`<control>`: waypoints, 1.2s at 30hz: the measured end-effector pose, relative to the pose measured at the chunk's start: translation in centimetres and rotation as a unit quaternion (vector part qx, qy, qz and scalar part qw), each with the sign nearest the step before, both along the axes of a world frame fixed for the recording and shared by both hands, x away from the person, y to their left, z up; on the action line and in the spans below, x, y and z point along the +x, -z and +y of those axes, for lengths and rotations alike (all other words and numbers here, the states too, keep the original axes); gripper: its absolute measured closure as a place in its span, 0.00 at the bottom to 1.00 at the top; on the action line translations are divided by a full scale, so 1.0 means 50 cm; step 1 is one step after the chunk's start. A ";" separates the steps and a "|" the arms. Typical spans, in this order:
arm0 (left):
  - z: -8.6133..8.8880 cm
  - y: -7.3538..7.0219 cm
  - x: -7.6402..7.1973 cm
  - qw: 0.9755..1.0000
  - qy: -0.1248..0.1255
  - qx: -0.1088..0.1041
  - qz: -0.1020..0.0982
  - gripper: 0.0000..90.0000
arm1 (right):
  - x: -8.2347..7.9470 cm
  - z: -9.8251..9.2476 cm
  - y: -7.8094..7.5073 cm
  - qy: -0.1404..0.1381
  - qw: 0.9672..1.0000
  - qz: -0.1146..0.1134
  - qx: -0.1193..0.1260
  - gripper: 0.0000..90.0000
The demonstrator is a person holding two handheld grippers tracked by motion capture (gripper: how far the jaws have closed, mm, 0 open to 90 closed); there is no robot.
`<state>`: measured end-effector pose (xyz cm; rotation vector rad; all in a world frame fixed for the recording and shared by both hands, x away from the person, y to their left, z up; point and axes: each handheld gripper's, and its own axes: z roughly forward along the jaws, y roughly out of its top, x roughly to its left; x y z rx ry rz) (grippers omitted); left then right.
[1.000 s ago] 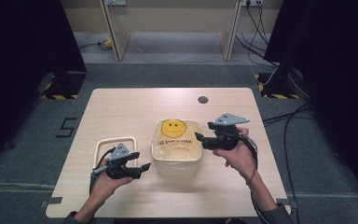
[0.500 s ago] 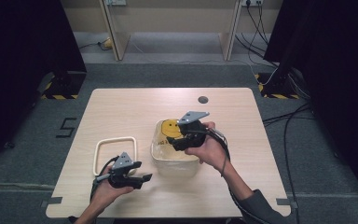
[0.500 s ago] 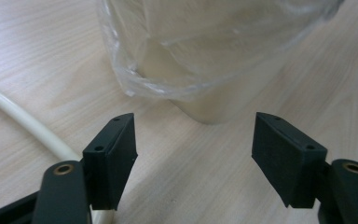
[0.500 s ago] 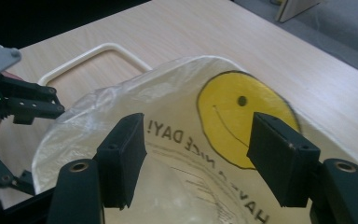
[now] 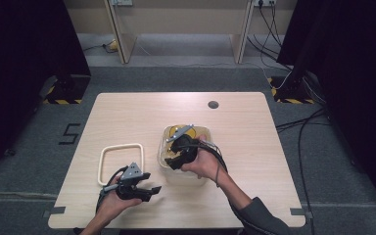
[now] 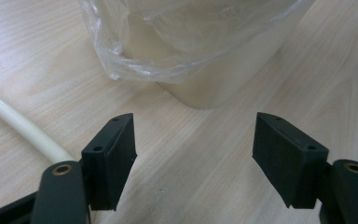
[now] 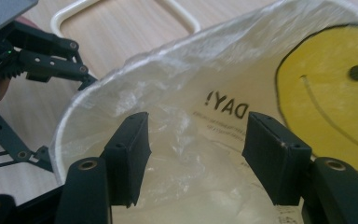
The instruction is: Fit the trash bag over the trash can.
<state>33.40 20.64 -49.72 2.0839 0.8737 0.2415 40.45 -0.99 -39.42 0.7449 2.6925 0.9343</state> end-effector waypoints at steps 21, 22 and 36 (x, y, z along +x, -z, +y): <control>-0.003 0.002 0.002 1.000 0.002 0.001 0.004 0.33 | 0.083 -0.014 -0.024 0.079 0.993 -0.014 0.087 0.41; -0.002 0.003 0.002 1.000 0.003 0.003 0.004 0.33 | 0.083 -0.014 -0.024 0.079 0.993 -0.014 0.087 0.41; -0.003 0.002 0.003 1.000 0.003 0.000 0.004 0.33 | 0.100 0.003 0.056 0.087 0.995 0.024 0.054 0.40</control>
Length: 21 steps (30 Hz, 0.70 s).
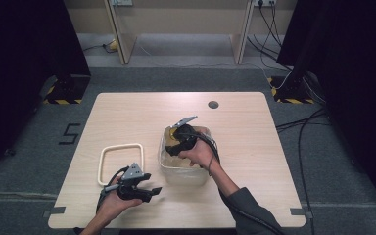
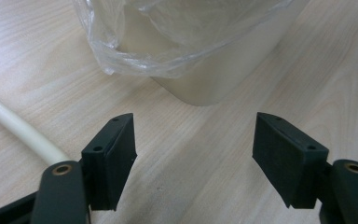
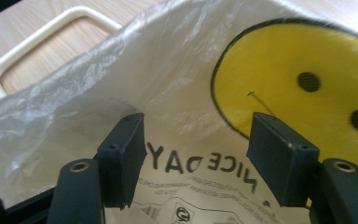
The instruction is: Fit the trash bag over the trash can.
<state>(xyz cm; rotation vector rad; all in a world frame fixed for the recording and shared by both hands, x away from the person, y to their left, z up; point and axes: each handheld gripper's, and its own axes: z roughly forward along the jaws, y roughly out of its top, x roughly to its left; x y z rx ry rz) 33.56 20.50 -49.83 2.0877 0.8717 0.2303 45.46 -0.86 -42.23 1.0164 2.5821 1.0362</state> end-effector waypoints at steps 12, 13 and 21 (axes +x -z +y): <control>-0.001 0.001 0.000 1.000 0.000 -0.001 -0.001 0.33 | -0.027 -0.019 -0.097 0.010 0.999 -0.023 0.044 0.39; -0.001 0.002 -0.001 1.000 -0.001 0.000 0.000 0.33 | -0.032 -0.019 -0.101 0.007 0.999 -0.025 0.041 0.39; 0.002 0.000 -0.001 1.000 -0.002 -0.002 -0.004 0.33 | -0.057 -0.058 -0.119 0.005 0.997 -0.056 0.047 0.39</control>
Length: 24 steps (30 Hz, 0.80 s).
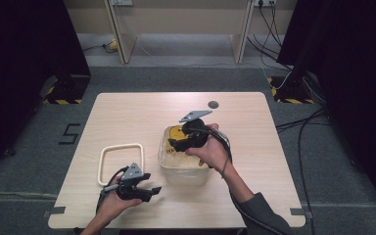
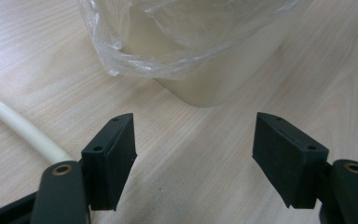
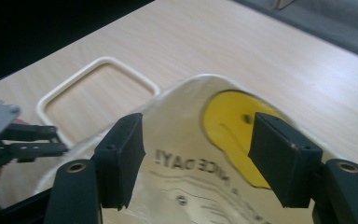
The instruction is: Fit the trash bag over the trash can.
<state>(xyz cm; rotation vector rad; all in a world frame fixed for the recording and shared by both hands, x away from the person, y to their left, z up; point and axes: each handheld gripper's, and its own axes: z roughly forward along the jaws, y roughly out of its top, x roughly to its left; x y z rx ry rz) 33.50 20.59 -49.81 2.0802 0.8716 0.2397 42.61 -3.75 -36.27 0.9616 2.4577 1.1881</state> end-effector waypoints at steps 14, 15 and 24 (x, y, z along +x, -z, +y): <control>0.008 -0.005 0.002 1.000 -0.012 -0.007 -0.005 0.33 | 0.015 -0.184 0.013 0.104 0.994 -0.013 0.020 0.38; 0.009 -0.005 0.002 1.000 -0.013 -0.007 -0.005 0.33 | 0.015 -0.193 0.017 0.110 0.994 -0.012 0.022 0.38; 0.023 -0.010 0.002 1.000 -0.024 -0.010 -0.008 0.33 | -0.011 -0.279 0.047 0.144 0.988 -0.011 0.049 0.37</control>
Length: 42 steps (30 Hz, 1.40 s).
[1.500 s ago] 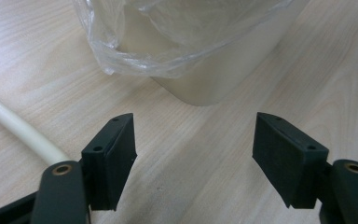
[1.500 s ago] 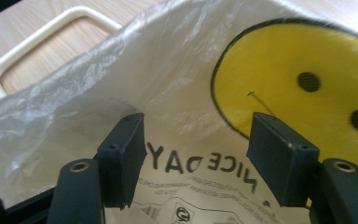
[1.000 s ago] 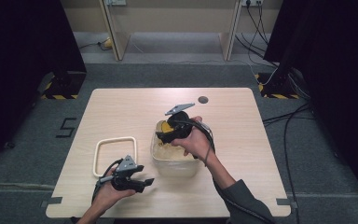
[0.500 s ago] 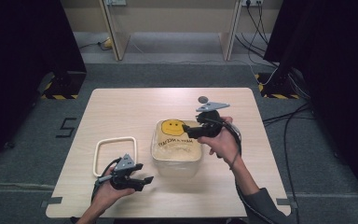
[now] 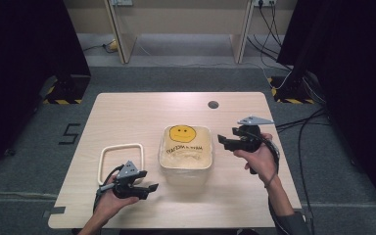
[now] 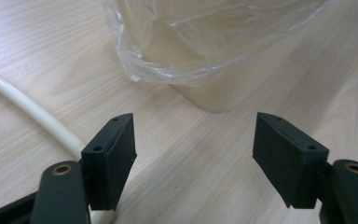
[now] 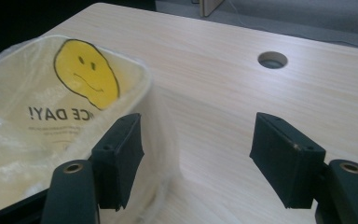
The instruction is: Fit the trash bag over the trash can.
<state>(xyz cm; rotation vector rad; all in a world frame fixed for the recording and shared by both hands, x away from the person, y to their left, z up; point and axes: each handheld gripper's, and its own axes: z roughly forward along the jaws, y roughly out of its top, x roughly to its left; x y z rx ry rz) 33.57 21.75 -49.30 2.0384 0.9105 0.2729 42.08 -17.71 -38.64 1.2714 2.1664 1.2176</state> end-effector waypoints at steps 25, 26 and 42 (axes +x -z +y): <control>0.045 -0.002 -0.004 1.000 -0.029 0.005 -0.004 0.24 | -0.092 -0.114 0.123 0.075 0.997 0.014 0.029 0.23; 0.045 -0.002 -0.004 1.000 -0.028 0.004 -0.004 0.23 | -0.096 -0.116 0.127 0.080 0.996 0.017 0.029 0.22; 0.049 0.004 0.002 0.999 -0.030 0.027 -0.010 0.18 | -0.163 -0.109 0.181 0.053 0.998 0.028 0.015 0.18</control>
